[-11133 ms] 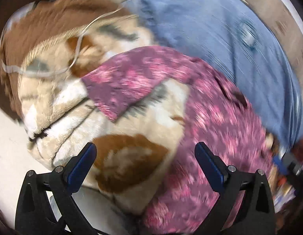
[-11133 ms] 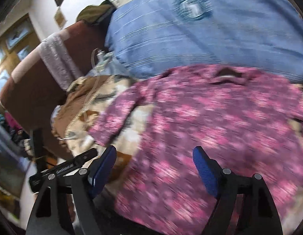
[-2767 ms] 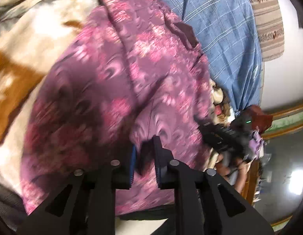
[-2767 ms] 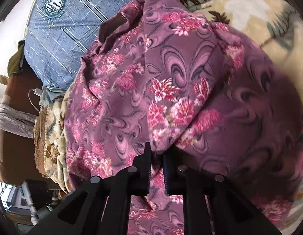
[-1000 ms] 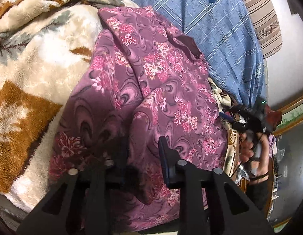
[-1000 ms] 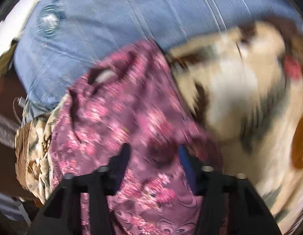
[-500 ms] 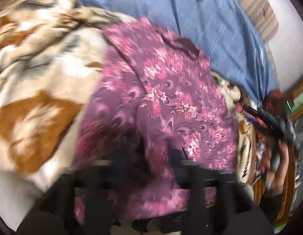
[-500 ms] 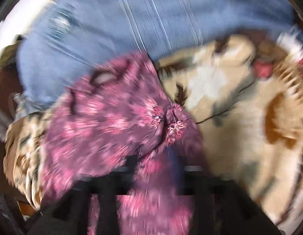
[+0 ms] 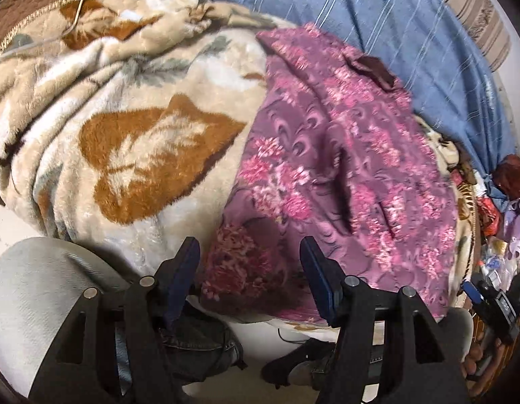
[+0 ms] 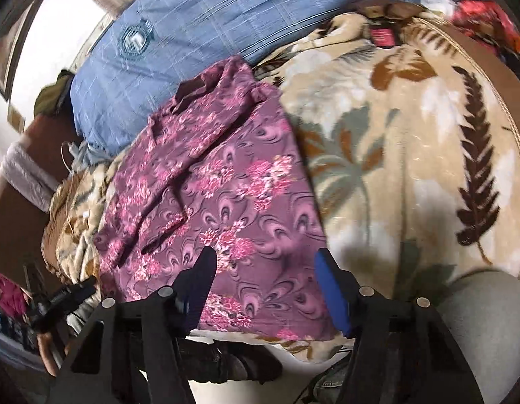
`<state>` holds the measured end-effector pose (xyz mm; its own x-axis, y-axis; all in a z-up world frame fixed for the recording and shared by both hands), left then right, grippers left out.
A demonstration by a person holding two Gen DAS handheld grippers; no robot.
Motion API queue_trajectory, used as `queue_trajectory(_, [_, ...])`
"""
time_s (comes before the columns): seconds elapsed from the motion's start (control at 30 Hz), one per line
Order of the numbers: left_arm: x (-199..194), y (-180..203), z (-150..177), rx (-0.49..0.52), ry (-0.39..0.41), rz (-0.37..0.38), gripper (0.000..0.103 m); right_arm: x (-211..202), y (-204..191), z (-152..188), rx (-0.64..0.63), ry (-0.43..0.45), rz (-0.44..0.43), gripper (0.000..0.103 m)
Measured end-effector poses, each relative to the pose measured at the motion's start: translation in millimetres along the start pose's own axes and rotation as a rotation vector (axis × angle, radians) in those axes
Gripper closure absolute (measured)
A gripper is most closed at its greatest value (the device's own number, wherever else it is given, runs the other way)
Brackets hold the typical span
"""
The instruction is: Fold small clothes
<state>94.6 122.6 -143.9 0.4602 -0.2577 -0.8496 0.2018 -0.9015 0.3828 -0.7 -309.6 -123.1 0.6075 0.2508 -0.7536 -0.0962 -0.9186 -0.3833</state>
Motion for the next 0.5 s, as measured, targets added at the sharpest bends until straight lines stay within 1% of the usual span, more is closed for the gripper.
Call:
queue_trajectory(0.1, [5, -4, 1, -0.003, -0.009, -0.043, 0.042, 5, 3, 4, -0.006, -0.031, 0.020, 0.039])
queue_trajectory(0.13, [6, -5, 0, -0.004, -0.015, -0.043, 0.042, 10, 3, 5, -0.005, -0.056, 0.028, 0.039])
queue_trajectory(0.2, [12, -6, 0, -0.011, -0.056, -0.027, 0.042, 18, 5, 11, 0.002, -0.083, 0.046, 0.039])
queue_trajectory(0.23, [16, -7, 0, -0.011, -0.082, -0.016, 0.042, 25, 7, 14, 0.005, -0.101, 0.055, 0.041])
queue_trajectory(0.27, [19, -7, 0, -0.010, -0.093, -0.008, 0.043, 28, 8, 18, 0.012, -0.111, 0.065, 0.044])
queue_trajectory(0.33, [24, -8, 1, -0.004, -0.114, -0.014, 0.045, 28, 4, 20, 0.002, -0.099, 0.080, 0.045])
queue_trajectory(0.37, [25, -9, 1, -0.007, -0.115, -0.015, 0.047, 24, -5, 18, -0.022, -0.075, 0.067, 0.045])
queue_trajectory(0.43, [26, -11, 0, -0.008, -0.110, -0.024, 0.058, 18, -31, 14, -0.075, -0.036, -0.019, 0.045])
queue_trajectory(0.47, [26, -10, -1, 0.001, -0.108, -0.037, 0.075, 17, -49, 12, -0.113, -0.031, -0.071, 0.045])
queue_trajectory(0.5, [24, -10, -2, 0.005, -0.118, -0.032, 0.093, 19, -66, 12, -0.151, -0.031, -0.110, 0.045])
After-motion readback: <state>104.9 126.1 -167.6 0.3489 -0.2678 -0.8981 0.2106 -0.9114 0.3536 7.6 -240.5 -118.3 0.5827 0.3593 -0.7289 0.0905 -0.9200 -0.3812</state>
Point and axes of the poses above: each gripper's, at about its wrist camera, not at the fingertips, and x roughly the way its jaws point, y to its right, z to its underside, the point moved 4 cm from there along x, roughly the way its jaws point, and after that the axes turned 8 degrees about -x, right-handed, at the moved point
